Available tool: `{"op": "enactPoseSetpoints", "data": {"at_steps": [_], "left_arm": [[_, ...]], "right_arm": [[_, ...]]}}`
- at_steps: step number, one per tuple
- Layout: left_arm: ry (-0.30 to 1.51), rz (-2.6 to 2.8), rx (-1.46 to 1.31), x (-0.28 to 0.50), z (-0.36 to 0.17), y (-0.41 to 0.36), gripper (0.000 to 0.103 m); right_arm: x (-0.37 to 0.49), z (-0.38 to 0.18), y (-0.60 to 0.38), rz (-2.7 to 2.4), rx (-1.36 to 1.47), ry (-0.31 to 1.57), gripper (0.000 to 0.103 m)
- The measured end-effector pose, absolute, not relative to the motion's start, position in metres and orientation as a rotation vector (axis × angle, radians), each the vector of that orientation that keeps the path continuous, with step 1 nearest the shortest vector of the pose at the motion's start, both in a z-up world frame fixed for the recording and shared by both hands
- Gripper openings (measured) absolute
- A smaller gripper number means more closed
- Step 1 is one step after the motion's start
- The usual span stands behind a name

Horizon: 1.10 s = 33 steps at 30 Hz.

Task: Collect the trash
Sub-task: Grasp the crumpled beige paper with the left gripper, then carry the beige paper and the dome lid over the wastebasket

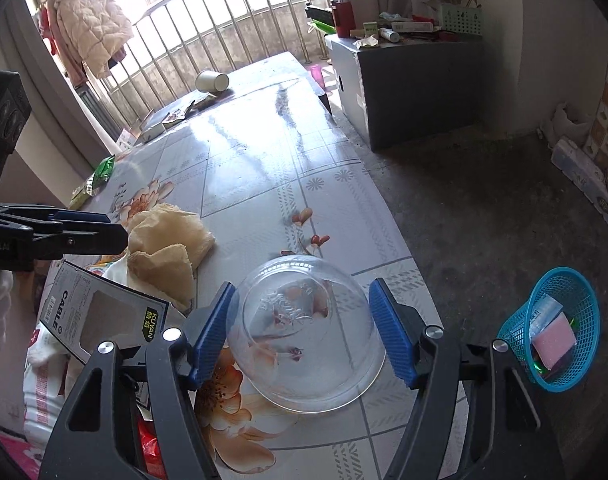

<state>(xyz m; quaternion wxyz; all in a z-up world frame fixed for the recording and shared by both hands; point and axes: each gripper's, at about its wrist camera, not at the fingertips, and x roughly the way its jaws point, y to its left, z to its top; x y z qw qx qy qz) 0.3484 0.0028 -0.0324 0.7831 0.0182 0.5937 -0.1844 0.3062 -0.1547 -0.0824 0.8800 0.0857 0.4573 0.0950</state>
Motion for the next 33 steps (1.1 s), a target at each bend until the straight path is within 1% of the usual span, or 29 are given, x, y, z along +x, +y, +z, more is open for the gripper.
{"op": "enactPoseSetpoints", "data": {"at_steps": [1, 3, 5, 6, 8, 9, 10, 13, 17, 26, 33], "left_arm": [[1.308, -0.393, 0.053, 0.353, -0.04, -0.002, 0.06], [1.351, -0.368, 0.091, 0.36, -0.053, -0.008, 0.054], [1.382, -0.356, 0.125, 0.363, -0.064, -0.013, 0.045], [1.392, -0.351, 0.139, 0.364, -0.067, -0.015, 0.043], [1.396, -0.346, 0.157, 0.363, -0.07, -0.017, 0.025], [1.392, -0.345, 0.166, 0.363, -0.07, -0.017, 0.022], [1.382, -0.343, 0.173, 0.362, -0.069, -0.017, 0.015], [1.349, -0.34, 0.177, 0.357, -0.061, -0.014, 0.005], [1.288, -0.323, 0.177, 0.355, -0.044, -0.012, 0.002], [1.112, -0.289, 0.138, 0.342, 0.014, -0.004, 0.001], [1.048, -0.313, 0.126, 0.319, 0.048, -0.007, 0.001]], "right_arm": [[0.304, -0.082, -0.157, 0.2, 0.185, 0.953, 0.067], [0.299, -0.082, -0.161, 0.206, 0.198, 0.953, 0.067], [0.295, -0.081, -0.164, 0.212, 0.206, 0.953, 0.067], [0.294, -0.081, -0.166, 0.214, 0.207, 0.95, 0.067], [0.291, -0.079, -0.168, 0.216, 0.211, 0.942, 0.067], [0.289, -0.078, -0.169, 0.217, 0.215, 0.939, 0.066], [0.288, -0.077, -0.171, 0.218, 0.219, 0.935, 0.066], [0.286, -0.074, -0.173, 0.221, 0.227, 0.925, 0.066], [0.281, -0.071, -0.174, 0.222, 0.235, 0.913, 0.066], [0.27, -0.06, -0.182, 0.212, 0.258, 0.882, 0.066], [0.255, -0.04, -0.188, 0.219, 0.285, 0.841, 0.066]]}}
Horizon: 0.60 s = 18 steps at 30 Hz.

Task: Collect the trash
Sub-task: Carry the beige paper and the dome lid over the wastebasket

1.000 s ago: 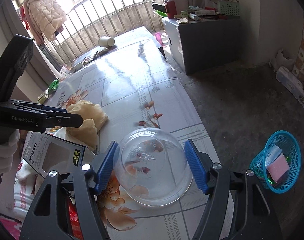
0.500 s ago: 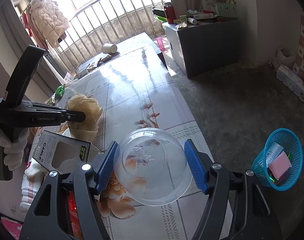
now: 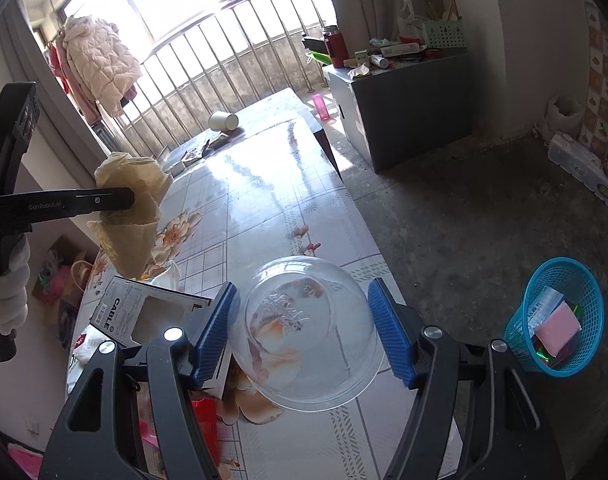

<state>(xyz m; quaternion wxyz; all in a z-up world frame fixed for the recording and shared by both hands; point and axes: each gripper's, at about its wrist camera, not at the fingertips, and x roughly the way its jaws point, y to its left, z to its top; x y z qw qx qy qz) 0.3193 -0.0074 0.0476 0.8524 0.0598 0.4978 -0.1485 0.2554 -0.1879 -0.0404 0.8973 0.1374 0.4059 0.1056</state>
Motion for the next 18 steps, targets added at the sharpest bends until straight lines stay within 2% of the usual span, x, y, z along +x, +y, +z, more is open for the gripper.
{"op": "enactPoseSetpoints", "data": {"at_steps": [9, 18], "left_arm": [[1.016, -0.388, 0.137, 0.286, 0.071, -0.034, 0.001], [1.024, -0.499, 0.15, 0.268, 0.082, -0.093, 0.001]], "right_arm": [[0.223, -0.016, -0.213, 0.225, 0.335, 0.783, 0.066], [0.185, -0.009, -0.288, 0.138, 0.452, 0.729, 0.066]]}}
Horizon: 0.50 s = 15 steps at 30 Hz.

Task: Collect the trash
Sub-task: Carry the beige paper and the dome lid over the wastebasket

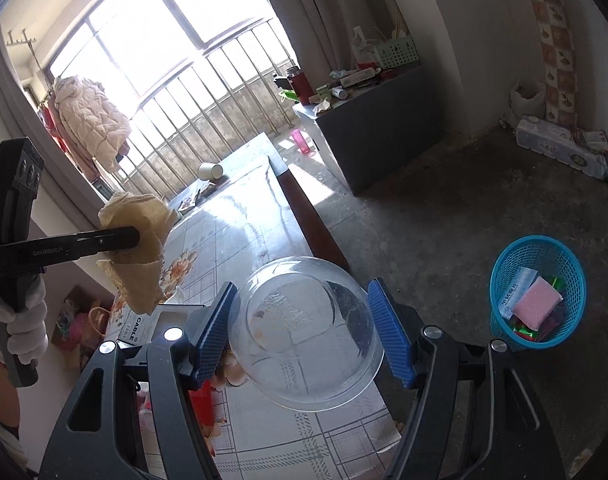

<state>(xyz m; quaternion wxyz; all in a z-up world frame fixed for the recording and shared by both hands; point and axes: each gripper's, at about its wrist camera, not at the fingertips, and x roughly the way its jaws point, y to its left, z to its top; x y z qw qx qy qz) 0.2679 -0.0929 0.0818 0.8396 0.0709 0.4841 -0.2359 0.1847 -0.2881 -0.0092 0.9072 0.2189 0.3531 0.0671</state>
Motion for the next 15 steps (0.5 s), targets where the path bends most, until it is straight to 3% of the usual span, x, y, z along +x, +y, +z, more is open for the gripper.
{"op": "enactPoseSetpoints", "data": {"at_steps": [15], "left_arm": [[1.171, -0.752, 0.184, 0.269, 0.027, -0.272, 0.001]], "right_arm": [[0.11, -0.057, -0.468, -0.203, 0.743, 0.659, 0.066]]}}
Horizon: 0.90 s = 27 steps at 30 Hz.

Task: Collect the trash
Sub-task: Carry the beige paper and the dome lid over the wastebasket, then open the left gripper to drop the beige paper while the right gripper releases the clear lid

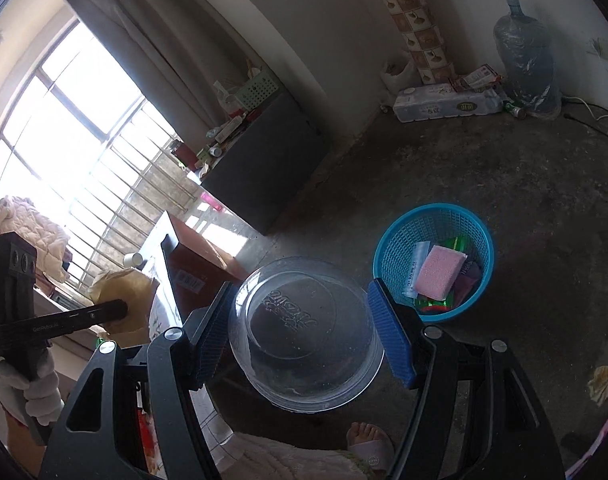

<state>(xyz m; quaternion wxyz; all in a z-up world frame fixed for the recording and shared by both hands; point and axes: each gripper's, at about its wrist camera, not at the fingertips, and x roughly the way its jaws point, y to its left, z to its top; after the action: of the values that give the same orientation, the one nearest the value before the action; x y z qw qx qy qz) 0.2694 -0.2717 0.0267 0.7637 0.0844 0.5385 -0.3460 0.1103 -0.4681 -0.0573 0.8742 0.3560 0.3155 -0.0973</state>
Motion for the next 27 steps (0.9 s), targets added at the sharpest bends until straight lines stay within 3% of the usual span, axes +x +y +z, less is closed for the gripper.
{"op": "enactPoseSetpoints", "data": {"at_steps": [9, 23, 24, 26, 27], "left_arm": [[1.354, -0.838, 0.145, 0.29, -0.053, -0.383, 0.002], [1.482, -0.751, 0.093, 0.353, -0.176, -0.508, 0.002], [1.483, -0.739, 0.095, 0.358, -0.183, -0.514, 0.005], [1.508, -0.7, 0.085, 0.369, -0.2, -0.523, 0.028], [1.525, -0.673, 0.066, 0.375, -0.207, -0.526, 0.053]], "right_arm": [[0.112, -0.131, -0.533, -0.295, 0.95, 0.69, 0.066], [0.174, -0.244, -0.619, -0.416, 1.156, 0.731, 0.066], [0.181, -0.25, -0.626, -0.42, 1.162, 0.726, 0.066], [0.194, -0.262, -0.639, -0.43, 1.17, 0.715, 0.067], [0.201, -0.269, -0.644, -0.434, 1.172, 0.721, 0.071]]}}
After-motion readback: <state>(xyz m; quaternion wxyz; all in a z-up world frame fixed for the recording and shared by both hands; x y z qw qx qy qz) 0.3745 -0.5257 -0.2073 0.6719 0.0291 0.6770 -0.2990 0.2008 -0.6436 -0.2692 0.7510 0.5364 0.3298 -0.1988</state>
